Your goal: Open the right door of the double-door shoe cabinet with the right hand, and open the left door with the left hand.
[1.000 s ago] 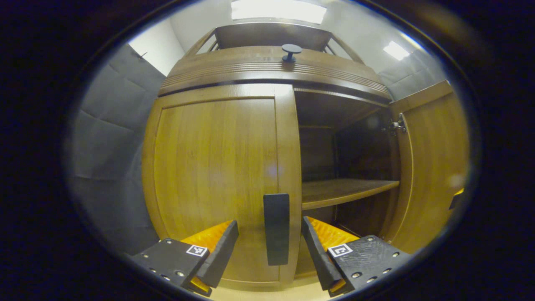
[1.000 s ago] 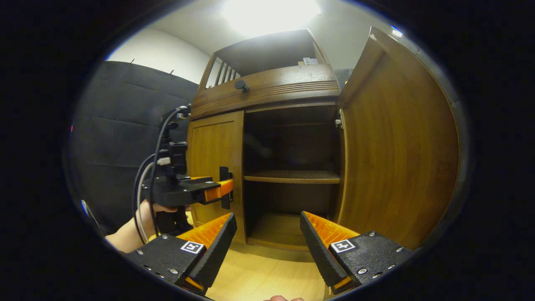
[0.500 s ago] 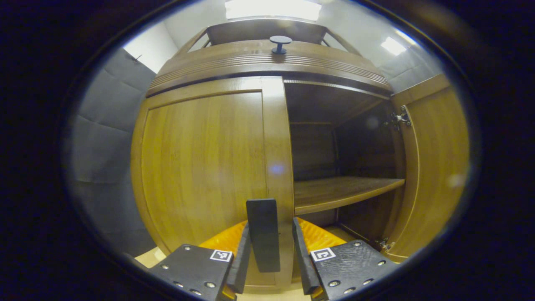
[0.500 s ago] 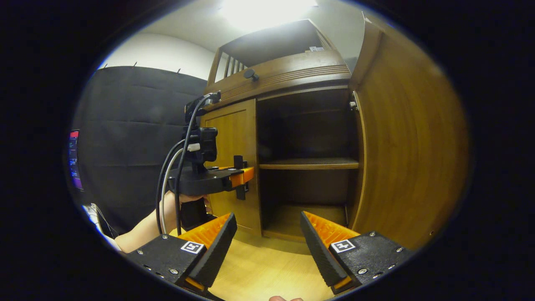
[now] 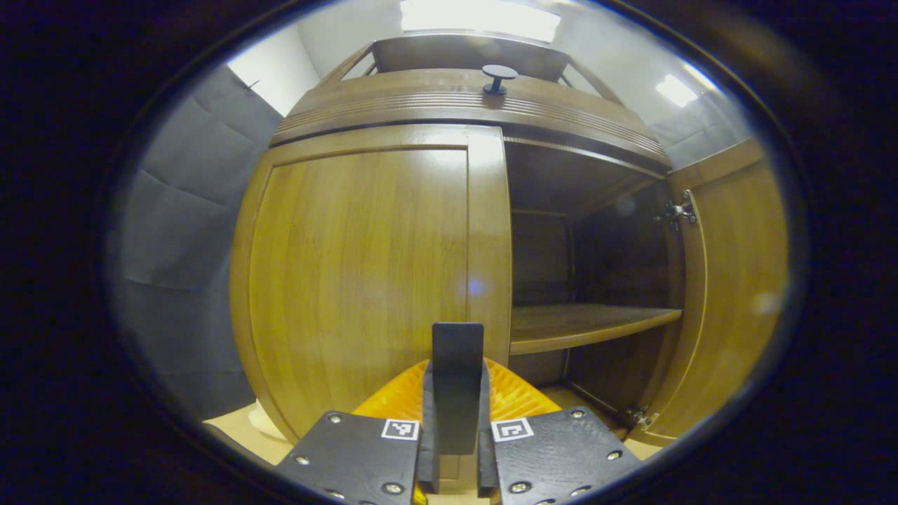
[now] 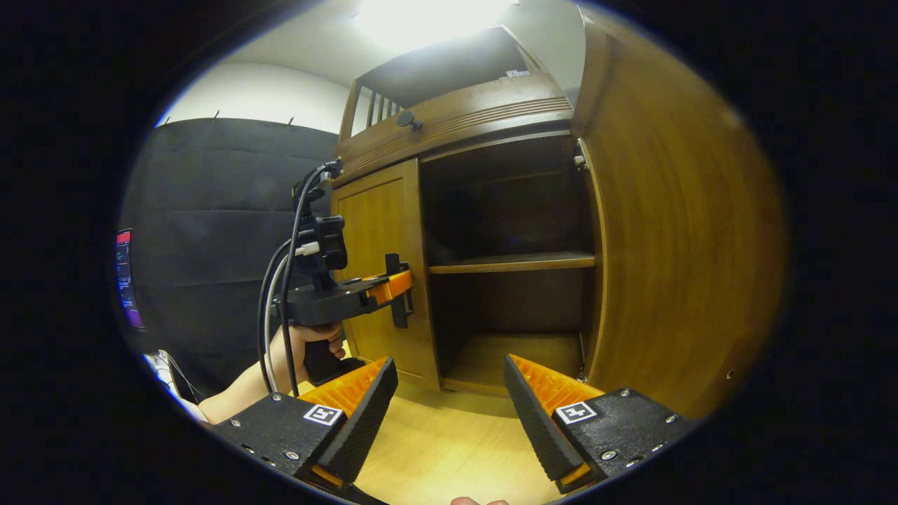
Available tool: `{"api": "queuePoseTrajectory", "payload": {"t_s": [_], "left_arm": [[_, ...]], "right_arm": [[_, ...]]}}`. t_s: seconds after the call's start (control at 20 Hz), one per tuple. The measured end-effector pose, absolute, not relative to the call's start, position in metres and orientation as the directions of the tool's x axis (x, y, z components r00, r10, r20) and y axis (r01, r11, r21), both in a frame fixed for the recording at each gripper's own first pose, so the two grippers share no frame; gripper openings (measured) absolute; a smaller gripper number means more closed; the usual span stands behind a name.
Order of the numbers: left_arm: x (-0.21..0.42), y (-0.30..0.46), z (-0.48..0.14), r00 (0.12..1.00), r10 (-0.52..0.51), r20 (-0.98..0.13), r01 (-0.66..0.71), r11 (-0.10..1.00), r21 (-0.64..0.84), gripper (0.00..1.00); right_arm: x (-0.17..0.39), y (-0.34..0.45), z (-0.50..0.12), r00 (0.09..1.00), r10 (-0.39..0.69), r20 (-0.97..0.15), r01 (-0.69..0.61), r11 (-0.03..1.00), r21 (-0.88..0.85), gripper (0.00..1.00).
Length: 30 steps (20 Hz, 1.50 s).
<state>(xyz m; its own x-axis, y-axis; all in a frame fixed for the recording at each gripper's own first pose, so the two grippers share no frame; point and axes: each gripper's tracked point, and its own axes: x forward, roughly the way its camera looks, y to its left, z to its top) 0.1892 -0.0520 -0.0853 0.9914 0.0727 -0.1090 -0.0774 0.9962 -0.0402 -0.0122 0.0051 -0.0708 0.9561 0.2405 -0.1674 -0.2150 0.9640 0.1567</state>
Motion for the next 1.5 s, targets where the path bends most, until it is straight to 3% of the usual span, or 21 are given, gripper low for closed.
{"api": "queuePoseTrajectory", "payload": {"t_s": [0.05,0.1,0.75,1.05,1.1,1.15,1.5], "left_arm": [[0.188,-0.050,-0.083,0.991,0.072,-0.108,-0.076,0.997,-0.033,0.29],[0.188,-0.051,-0.081,0.992,0.065,-0.107,-0.070,0.997,-0.039,0.30],[0.172,-0.046,-0.047,0.996,-0.013,-0.086,0.004,0.994,-0.106,0.30],[0.167,-0.043,-0.037,0.998,0.019,-0.064,-0.025,0.994,-0.106,0.16],[0.165,-0.043,-0.036,0.998,0.021,-0.063,-0.028,0.994,-0.108,0.16],[0.164,-0.042,-0.034,0.998,0.024,-0.060,-0.031,0.993,-0.115,0.23],[0.163,-0.040,-0.036,0.998,0.038,-0.053,-0.045,0.991,-0.123,0.22]], "right_arm": [[-0.013,0.004,-0.070,0.958,0.233,-0.166,-0.207,0.965,0.160,0.94],[-0.015,0.005,-0.070,0.959,0.230,-0.163,-0.203,0.965,0.165,0.94],[-0.016,0.006,-0.068,0.963,0.236,-0.133,-0.211,0.961,0.178,0.94],[-0.015,0.003,-0.061,0.974,0.204,-0.097,-0.188,0.970,0.151,0.94],[-0.015,0.003,-0.061,0.975,0.200,-0.096,-0.185,0.971,0.150,0.93],[-0.015,0.004,-0.061,0.975,0.198,-0.096,-0.183,0.972,0.148,0.94],[-0.012,0.010,-0.052,0.979,0.195,-0.051,-0.185,0.970,0.158,0.94]]}}
